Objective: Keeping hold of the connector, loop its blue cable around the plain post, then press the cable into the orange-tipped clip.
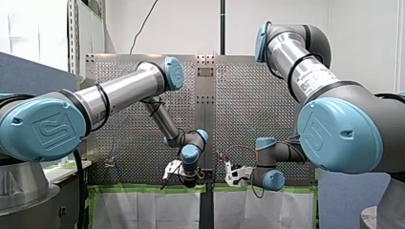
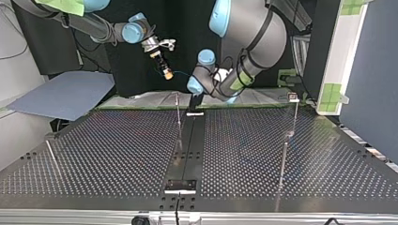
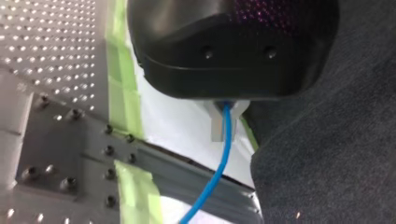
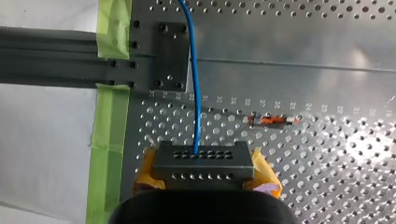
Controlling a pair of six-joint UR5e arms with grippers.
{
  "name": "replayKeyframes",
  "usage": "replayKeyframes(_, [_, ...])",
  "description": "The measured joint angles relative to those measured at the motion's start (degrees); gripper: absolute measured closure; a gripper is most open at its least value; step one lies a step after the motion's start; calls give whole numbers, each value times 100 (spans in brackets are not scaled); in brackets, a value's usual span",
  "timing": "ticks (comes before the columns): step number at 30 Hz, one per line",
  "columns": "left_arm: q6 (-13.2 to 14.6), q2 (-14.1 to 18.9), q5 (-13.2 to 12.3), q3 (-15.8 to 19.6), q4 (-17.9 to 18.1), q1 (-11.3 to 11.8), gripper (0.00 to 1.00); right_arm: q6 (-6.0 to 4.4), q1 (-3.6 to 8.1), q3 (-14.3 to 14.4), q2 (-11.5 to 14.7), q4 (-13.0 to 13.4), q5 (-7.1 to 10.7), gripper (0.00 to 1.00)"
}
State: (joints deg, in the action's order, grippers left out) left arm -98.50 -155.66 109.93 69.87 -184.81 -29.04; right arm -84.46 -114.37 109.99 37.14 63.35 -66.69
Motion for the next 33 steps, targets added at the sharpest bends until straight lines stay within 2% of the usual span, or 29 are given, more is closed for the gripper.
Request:
replayKeyframes(4, [-82, 39, 129, 229, 225, -4, 100, -1, 53, -33, 0, -86, -27, 100])
replayKeyframes(14, [-249, 89, 261, 612, 715, -104, 100, -40, 199, -106, 0, -235, -61, 100])
replayKeyframes(22, [-396, 484, 661, 788, 1157, -274, 100, -48, 306, -172, 0, -331, -64, 100])
replayKeyframes(27, [-410, 606, 892, 862, 1400, -360, 100, -71, 389, -206, 0, -376, -61, 100])
replayKeyframes(33, [-436, 803, 1145, 1151, 1749, -498, 100, -98, 509, -227, -1, -410, -61, 100])
